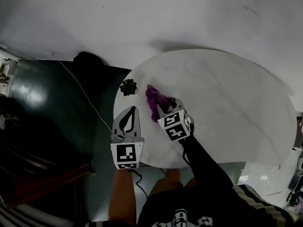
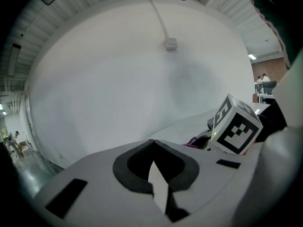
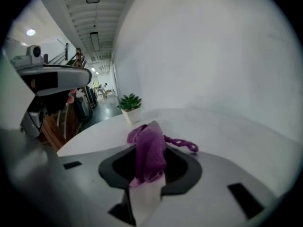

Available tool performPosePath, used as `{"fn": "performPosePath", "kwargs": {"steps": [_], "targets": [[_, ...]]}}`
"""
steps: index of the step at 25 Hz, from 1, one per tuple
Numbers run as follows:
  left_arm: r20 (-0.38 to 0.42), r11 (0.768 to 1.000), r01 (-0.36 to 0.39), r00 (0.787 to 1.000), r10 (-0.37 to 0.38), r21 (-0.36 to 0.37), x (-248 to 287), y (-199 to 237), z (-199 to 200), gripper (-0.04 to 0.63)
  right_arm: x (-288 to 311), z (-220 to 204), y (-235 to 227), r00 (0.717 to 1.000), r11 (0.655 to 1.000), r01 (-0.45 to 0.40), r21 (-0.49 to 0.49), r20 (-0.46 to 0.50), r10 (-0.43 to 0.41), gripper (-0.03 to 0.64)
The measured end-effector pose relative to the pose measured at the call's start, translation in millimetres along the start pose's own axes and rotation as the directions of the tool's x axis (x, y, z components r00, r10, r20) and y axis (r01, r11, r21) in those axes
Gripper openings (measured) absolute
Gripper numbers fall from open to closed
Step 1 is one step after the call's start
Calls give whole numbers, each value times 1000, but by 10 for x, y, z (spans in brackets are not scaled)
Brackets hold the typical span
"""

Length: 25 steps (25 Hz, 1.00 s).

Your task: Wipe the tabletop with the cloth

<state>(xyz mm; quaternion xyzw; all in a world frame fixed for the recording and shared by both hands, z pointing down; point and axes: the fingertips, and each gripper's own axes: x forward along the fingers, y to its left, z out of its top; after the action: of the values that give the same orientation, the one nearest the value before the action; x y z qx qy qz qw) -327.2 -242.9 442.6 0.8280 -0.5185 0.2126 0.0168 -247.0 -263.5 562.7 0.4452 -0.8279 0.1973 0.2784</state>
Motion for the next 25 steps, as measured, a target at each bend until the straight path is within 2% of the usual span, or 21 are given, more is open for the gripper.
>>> {"fn": "performPosePath", "kwargs": {"steps": [5,12,19,25], "targets": [[17,995,93,995,-94,41,301,-601,218,0,-410,-287,-569,997,997,74,27,-8,-74,127],[58,975,197,977,-203,101,657,-1812,651,0,-1115,-790,-1427,992,989,130,70,-7,-129,127],[46,957,275,959,-280,90,850,-3058,843,0,-2036,-1467,-2299,975,970,220,102,-42,-217,127],[71,924,364,925,-374,119,1034,-4259,1129,0,-2908,-2125,-3063,949,937,315,150,-77,-307,127]]}}
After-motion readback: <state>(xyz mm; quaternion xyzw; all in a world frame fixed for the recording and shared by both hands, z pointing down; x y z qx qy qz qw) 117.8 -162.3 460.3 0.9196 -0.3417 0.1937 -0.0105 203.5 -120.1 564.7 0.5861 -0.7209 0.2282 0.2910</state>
